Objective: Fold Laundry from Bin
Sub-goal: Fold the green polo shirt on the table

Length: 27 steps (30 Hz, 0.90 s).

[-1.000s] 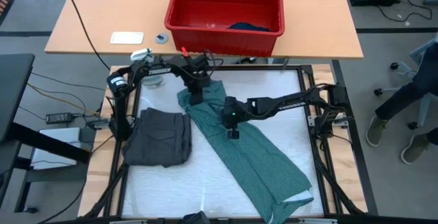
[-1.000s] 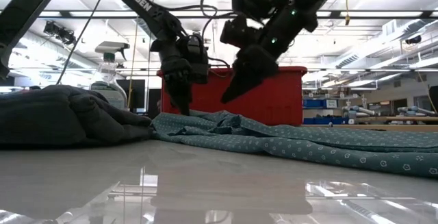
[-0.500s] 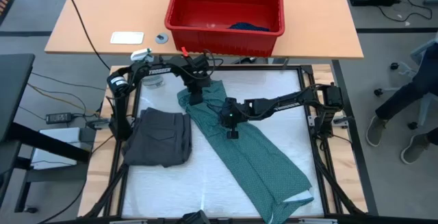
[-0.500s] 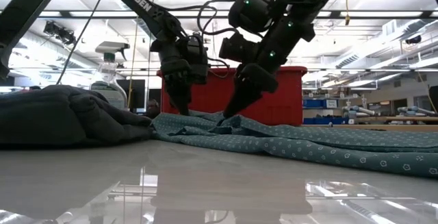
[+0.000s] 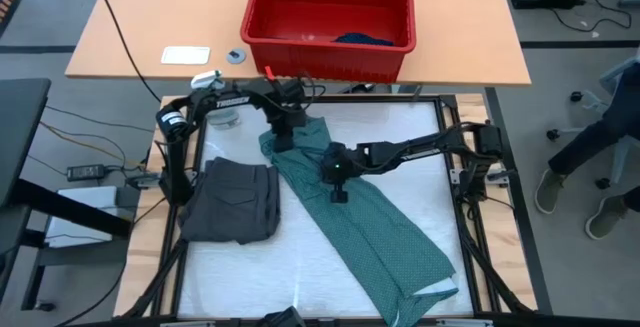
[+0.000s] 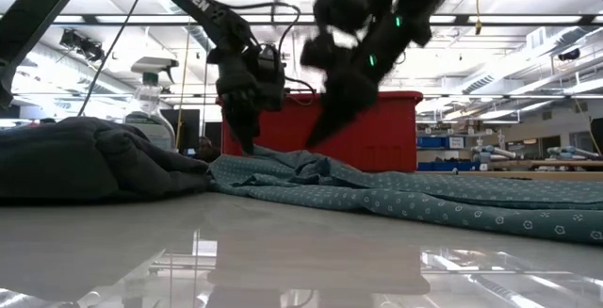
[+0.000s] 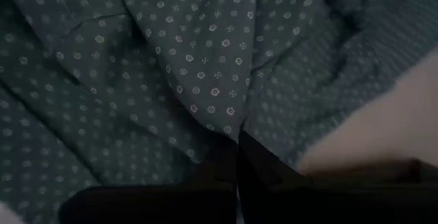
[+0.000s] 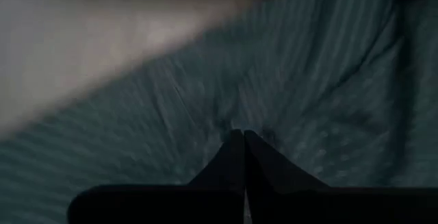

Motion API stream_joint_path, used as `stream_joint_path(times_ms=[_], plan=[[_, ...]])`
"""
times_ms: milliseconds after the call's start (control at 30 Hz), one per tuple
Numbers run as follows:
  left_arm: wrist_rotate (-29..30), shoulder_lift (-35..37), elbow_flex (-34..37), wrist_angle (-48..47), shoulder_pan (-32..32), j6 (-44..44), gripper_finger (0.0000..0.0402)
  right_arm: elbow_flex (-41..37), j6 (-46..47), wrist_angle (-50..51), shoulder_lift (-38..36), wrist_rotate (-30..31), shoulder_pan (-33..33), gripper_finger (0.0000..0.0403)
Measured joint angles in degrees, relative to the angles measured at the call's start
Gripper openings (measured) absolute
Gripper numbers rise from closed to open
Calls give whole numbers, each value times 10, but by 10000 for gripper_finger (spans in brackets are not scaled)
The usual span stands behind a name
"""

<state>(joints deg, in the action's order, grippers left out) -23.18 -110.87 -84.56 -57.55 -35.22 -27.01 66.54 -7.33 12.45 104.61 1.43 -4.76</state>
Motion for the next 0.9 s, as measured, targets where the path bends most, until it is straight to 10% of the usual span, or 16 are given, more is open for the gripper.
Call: stream_joint_path(times_ms=[433,900], plan=[[0,0,-95,-89,-3,-77,0,20,-3,27,-7,-34,-3,5],[3,-5,-95,-75,-3,-83,0,15,-49,9,32,2,-1,115]])
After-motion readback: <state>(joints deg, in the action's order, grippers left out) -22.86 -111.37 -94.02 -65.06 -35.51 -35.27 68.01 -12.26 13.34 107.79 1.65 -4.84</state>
